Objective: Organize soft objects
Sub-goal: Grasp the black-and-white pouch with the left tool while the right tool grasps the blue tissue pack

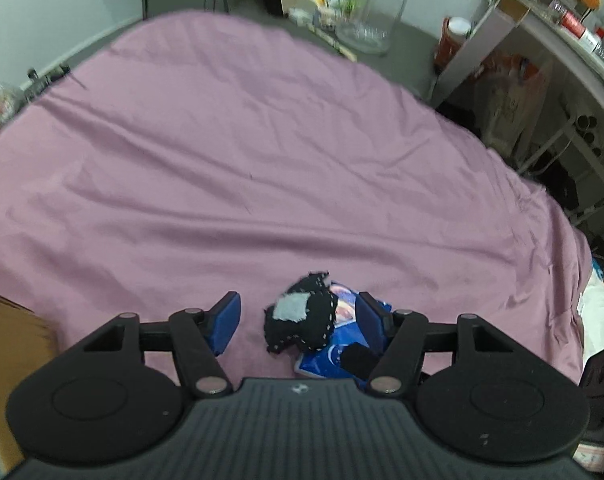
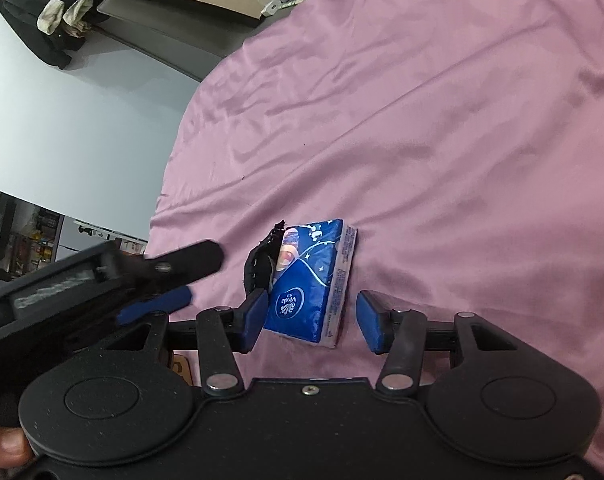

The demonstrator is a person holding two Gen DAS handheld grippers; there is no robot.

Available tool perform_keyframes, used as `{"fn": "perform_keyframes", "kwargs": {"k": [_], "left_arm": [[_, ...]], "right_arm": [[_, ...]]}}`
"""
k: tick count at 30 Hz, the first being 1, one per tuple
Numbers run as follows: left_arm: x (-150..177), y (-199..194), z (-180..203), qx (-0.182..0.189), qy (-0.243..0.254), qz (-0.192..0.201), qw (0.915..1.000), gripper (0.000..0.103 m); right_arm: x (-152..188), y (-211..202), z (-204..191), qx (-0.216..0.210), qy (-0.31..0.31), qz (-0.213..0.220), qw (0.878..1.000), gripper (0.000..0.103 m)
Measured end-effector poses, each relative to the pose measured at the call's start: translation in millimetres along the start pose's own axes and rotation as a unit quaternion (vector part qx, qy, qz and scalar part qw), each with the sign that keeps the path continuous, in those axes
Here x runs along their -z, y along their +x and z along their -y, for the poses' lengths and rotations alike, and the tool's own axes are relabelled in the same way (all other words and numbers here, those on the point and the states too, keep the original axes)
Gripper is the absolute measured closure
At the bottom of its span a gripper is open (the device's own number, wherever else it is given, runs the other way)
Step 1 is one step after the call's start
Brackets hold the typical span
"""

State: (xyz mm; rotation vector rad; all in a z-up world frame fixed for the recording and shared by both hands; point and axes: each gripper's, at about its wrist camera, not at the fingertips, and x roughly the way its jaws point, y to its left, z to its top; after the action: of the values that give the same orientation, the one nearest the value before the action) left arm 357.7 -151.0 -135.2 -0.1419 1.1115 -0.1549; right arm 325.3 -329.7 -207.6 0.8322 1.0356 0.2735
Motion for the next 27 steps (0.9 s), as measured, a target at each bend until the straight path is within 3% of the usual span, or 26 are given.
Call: {"fn": "perform_keyframes", "kwargs": {"k": [7,14,18,20,27], "left_arm": [[0,28,2,-0.014,0.002,-0.026,0.9996,0.043],[2,36,-6,-0.006,-0.013,-0.033,0.9994,0.068],[2,31,-6,-0.005,-0.017,-0.028,0.9995,0.074],[3,27,-7,-0.002,-0.014,-0.021,0.9997,0.075],[11,-4,-17,0.003,-0.037,0.006,0.9993,0.076]], "right_arm": [[0,12,1,-0.004,-0.005,-0.016,1.000,0.053],[-1,18,-2,-0.006,-0.018,-0.014,1.000,0.052],[1,17,-5,-0.002,-0.033,-0.010,0.999,0.052],[2,17,-7,0.004,-0.041,-0.005,0.999,0.066],[5,10,-9,0.008,-0.048,0.002,0.999,0.075]]}}
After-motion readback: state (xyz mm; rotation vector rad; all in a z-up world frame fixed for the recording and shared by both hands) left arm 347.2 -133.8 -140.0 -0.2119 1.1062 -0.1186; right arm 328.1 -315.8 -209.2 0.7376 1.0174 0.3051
